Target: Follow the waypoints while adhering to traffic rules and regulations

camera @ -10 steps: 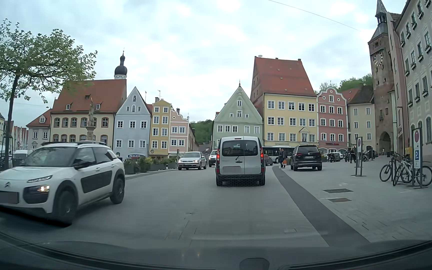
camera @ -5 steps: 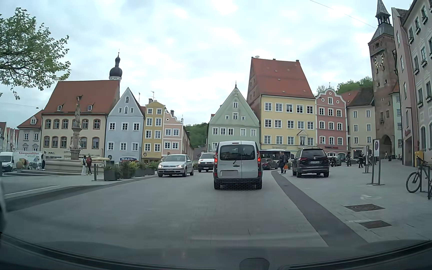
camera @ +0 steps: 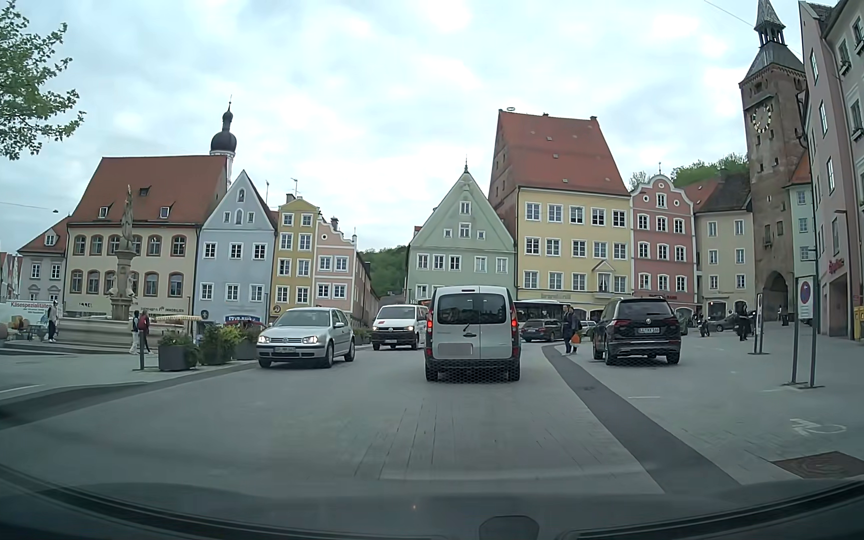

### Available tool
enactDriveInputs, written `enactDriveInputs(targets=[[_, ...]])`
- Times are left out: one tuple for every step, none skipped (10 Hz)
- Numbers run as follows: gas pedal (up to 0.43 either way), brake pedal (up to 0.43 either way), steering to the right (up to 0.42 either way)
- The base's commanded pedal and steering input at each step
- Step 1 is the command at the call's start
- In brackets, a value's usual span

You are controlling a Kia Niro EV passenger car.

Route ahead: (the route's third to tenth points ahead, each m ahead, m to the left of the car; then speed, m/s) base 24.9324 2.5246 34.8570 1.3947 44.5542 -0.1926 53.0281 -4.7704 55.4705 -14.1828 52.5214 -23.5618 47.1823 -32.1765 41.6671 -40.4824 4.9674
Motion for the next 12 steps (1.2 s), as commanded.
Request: enactDriveInputs(targets=[[0.138, 0.0, 0.006], [0.138, 0.0, 0.006], [0.138, 0.0, 0.007], [0.138, 0.0, 0.006], [0.138, 0.0, 0.006], [0.138, 0.0, 0.005], [0.138, 0.0, 0.005], [0.138, 0.0, 0.005], [0.138, 0.0, 0.005], [0.138, 0.0, 0.005], [0.138, 0.0, 0.006], [0.138, 0.0, 0.006]])
